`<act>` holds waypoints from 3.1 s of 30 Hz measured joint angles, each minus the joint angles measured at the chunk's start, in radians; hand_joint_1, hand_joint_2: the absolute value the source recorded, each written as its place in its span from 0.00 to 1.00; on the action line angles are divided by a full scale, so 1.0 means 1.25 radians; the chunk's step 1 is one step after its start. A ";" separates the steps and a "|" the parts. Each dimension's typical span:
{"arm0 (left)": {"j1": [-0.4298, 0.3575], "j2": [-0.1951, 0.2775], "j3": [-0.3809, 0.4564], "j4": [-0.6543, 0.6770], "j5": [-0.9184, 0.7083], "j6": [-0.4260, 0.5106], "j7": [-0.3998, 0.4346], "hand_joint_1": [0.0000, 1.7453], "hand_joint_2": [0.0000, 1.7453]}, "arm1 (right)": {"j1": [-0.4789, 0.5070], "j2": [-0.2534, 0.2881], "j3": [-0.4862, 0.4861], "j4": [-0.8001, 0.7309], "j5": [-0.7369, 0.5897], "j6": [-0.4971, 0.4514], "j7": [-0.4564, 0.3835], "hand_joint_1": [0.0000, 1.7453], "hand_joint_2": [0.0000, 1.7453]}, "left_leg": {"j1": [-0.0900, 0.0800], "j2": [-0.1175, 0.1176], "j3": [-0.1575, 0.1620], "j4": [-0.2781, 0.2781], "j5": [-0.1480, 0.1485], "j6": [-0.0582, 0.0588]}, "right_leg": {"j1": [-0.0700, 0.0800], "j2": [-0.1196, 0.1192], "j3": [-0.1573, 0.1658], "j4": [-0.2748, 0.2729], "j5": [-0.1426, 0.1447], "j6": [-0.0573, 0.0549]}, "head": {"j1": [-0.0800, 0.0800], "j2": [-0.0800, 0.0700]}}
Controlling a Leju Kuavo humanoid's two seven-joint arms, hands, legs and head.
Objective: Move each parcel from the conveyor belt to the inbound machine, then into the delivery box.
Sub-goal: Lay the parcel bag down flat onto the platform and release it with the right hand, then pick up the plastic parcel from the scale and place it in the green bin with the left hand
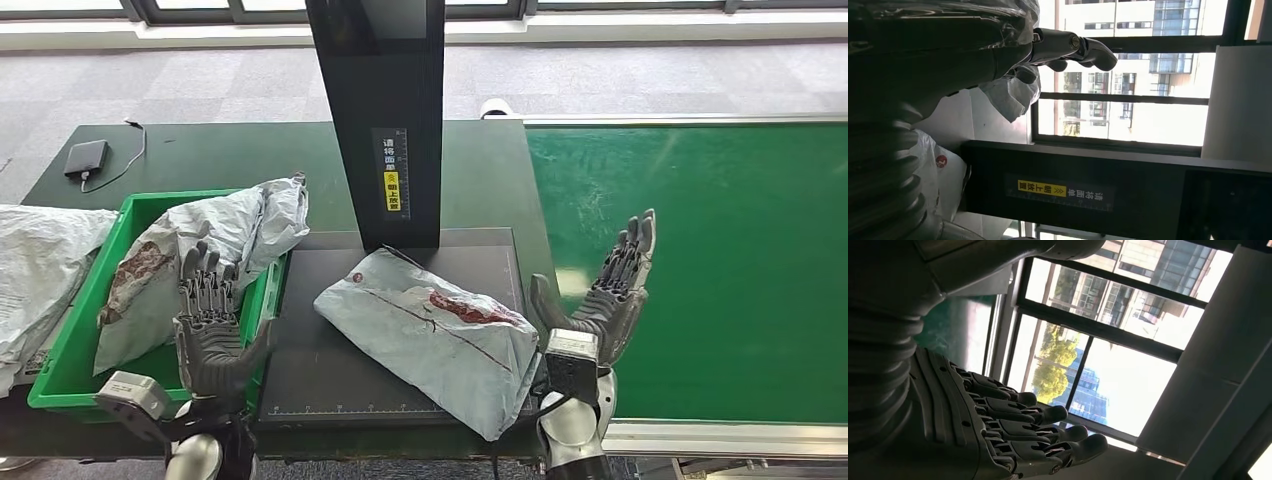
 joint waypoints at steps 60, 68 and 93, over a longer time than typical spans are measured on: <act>-0.384 -0.034 -0.254 0.838 -0.687 0.388 0.289 1.00 1.00 | 0.025 0.000 0.002 -0.205 0.042 0.002 0.000 0.00 1.00 | 0.000 -0.002 0.001 0.000 0.001 0.001 | 0.000 -0.002 0.003 0.000 0.001 0.001 | 0.000 0.000; -0.420 -0.040 -0.283 0.887 -0.773 0.403 0.359 1.00 1.00 | 0.025 0.000 0.002 -0.205 0.038 0.002 0.000 0.00 1.00 | 0.000 -0.003 0.003 0.000 0.001 0.001 | -0.001 -0.003 0.006 0.000 0.001 0.001 | 0.000 0.000; -0.284 -0.014 -0.137 0.372 -1.030 0.595 0.407 1.00 1.00 | 0.024 0.000 0.001 -0.192 0.039 0.002 0.000 0.00 1.00 | 0.000 -0.002 0.002 0.000 0.001 0.001 | 0.000 -0.002 0.005 0.000 0.001 0.000 | 0.000 0.000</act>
